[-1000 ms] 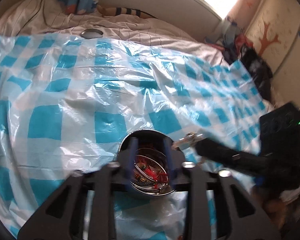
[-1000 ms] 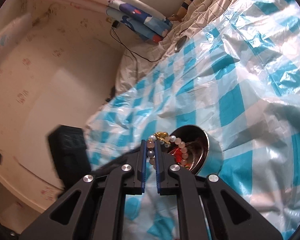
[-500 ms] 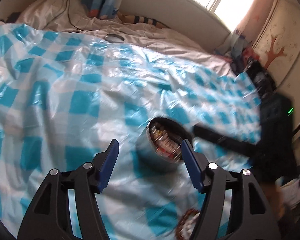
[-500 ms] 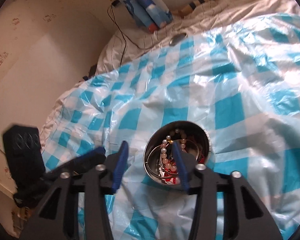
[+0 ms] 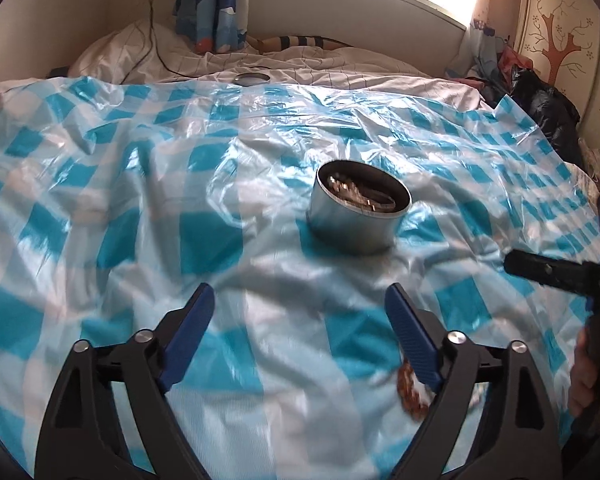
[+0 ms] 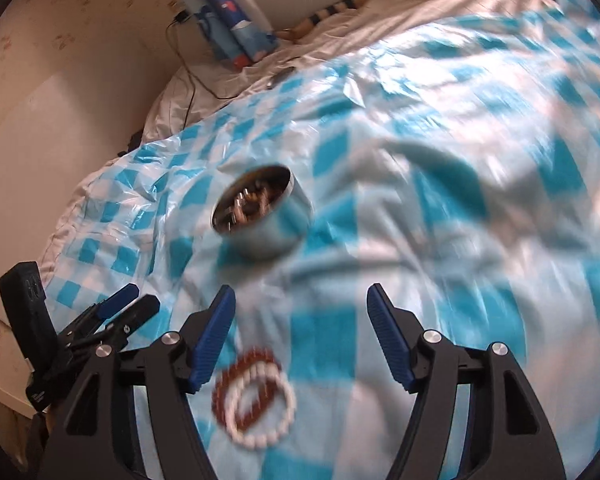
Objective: Organize jewelry
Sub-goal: 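Move both grippers back to the amber and white bead bracelets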
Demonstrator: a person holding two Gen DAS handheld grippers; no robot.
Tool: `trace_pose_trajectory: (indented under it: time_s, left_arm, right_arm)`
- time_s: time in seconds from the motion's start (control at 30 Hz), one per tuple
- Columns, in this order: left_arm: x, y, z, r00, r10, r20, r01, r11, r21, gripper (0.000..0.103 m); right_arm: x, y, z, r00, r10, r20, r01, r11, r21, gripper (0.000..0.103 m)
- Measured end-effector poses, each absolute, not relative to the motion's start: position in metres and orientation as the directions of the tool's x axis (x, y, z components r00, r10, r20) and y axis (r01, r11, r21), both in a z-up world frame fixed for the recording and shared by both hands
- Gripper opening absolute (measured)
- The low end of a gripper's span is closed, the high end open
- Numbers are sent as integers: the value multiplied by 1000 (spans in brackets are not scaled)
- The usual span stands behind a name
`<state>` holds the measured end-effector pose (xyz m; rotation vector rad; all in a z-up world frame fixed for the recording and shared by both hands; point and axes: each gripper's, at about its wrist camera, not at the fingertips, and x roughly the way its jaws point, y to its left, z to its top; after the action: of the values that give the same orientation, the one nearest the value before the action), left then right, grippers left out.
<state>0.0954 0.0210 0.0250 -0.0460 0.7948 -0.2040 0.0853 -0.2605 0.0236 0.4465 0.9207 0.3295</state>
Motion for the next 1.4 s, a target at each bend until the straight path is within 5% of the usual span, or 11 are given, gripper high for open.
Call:
trace_pose_trajectory:
  time_s: [0.33, 0.67, 0.77, 0.83, 0.97, 1.1, 1.23, 1.3, 1.4]
  left_arm:
    - [37, -6, 43, 761, -152, -631, 226, 973, 38, 92]
    - [22, -7, 54, 789, -140, -598, 221, 973, 63, 95]
    - [24, -2, 56, 789, -144, -597, 204, 978, 33, 95]
    - [25, -2, 58, 795, -141, -590, 202, 979, 38, 95]
    - [29, -1, 59, 804, -122, -583, 190, 980, 57, 95]
    - [41, 11, 57, 779, -150, -609, 167, 985, -29, 95]
    - [49, 23, 51, 757, -158, -634, 135, 987, -85, 95]
    - [51, 26, 49, 755, -160, -636, 126, 987, -99, 95]
    - [55, 29, 46, 749, -160, -643, 116, 987, -110, 95]
  right_arm:
    - [14, -251, 39, 679, 379, -629, -101, 897, 431, 78]
    - [-1, -214, 55, 654, 390, -649, -184, 913, 364, 81]
    - [-14, -205, 70, 738, 361, -571, -275, 933, 234, 95]
    - [-14, -201, 59, 739, 327, -589, -289, 944, 161, 96]
    - [6, -203, 36, 641, 417, -645, -292, 909, 297, 95]
    - [14, -189, 24, 625, 350, -698, -308, 932, 191, 95]
    - [30, -196, 3, 578, 339, -742, -254, 939, 231, 91]
    - [37, -202, -2, 567, 343, -749, -228, 939, 258, 74]
    - [45, -200, -10, 540, 324, -777, -222, 945, 240, 63]
